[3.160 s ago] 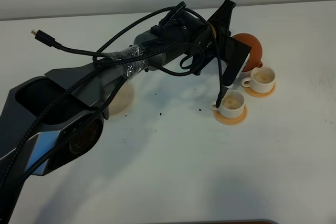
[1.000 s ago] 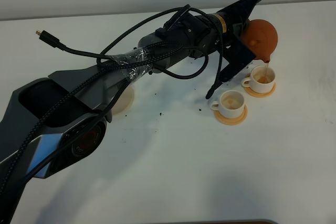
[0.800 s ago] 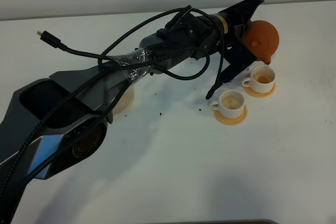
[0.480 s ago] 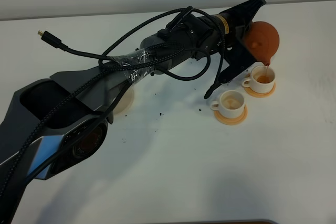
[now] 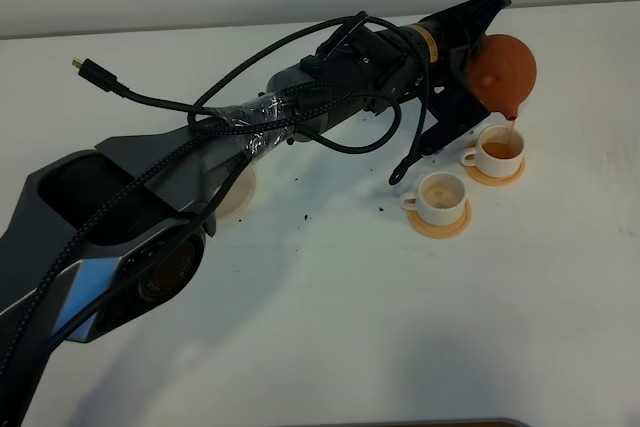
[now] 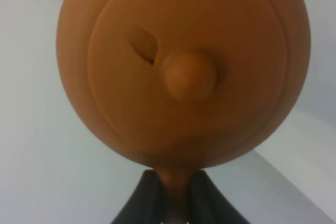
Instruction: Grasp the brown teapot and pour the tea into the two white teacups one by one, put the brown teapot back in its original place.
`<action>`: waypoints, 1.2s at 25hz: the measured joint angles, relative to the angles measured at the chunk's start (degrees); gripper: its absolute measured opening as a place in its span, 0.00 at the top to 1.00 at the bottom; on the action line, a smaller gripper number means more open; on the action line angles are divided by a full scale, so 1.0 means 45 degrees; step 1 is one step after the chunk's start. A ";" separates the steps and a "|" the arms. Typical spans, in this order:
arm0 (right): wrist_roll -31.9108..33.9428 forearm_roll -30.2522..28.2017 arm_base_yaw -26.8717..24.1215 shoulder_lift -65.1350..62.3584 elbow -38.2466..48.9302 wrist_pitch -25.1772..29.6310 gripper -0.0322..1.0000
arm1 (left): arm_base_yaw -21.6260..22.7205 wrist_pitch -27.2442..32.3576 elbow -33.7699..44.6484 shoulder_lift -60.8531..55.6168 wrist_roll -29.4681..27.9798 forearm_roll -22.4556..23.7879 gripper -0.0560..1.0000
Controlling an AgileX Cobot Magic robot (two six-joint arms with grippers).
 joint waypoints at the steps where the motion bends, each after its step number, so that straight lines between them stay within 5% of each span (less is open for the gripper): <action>1: 0.0000 0.0000 0.0000 0.0000 0.0000 0.0000 0.74 | 0.0000 0.0000 0.0000 0.0000 0.0047 0.0000 0.84; 30: 0.0000 0.0000 0.0000 0.0000 0.0000 0.0000 0.74 | 0.0000 -0.0186 0.0000 0.0000 0.1517 0.0275 0.84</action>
